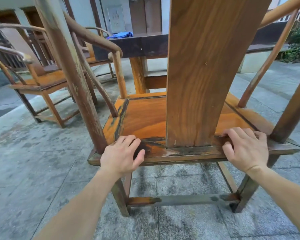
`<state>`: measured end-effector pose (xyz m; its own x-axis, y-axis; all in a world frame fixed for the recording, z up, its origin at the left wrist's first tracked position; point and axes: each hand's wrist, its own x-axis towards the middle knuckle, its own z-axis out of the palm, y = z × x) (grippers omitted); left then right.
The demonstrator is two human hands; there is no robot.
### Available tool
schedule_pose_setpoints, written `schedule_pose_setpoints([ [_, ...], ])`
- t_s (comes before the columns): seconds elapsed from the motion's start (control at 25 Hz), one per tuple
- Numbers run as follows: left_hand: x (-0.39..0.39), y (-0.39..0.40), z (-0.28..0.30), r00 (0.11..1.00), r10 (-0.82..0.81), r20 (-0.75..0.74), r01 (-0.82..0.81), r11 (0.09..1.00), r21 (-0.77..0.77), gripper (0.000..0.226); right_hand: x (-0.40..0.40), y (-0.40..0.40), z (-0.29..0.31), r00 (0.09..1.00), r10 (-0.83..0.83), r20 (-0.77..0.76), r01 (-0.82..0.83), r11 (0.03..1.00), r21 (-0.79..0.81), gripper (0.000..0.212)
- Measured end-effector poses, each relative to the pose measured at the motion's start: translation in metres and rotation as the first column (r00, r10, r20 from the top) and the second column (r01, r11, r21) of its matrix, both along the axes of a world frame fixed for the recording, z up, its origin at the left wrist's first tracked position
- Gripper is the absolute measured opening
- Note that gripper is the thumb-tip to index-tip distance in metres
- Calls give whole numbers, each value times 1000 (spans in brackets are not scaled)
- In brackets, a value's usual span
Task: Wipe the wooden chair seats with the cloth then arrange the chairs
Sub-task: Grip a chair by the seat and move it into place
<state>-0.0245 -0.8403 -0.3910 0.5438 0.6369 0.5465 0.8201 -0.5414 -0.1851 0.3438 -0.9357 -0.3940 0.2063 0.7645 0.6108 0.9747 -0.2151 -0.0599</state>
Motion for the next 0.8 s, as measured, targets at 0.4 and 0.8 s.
schedule_pose_setpoints([
  [0.4,18,-35,7,967,244,-70,-253,953,-166,58,11,-2,7,990,95,-107,-109,985,-136,35],
  [0.8,25,-188,200,944,327,42,-296,895,-334,62,-39,-137,208,954,231,-192,-273,935,-229,43],
])
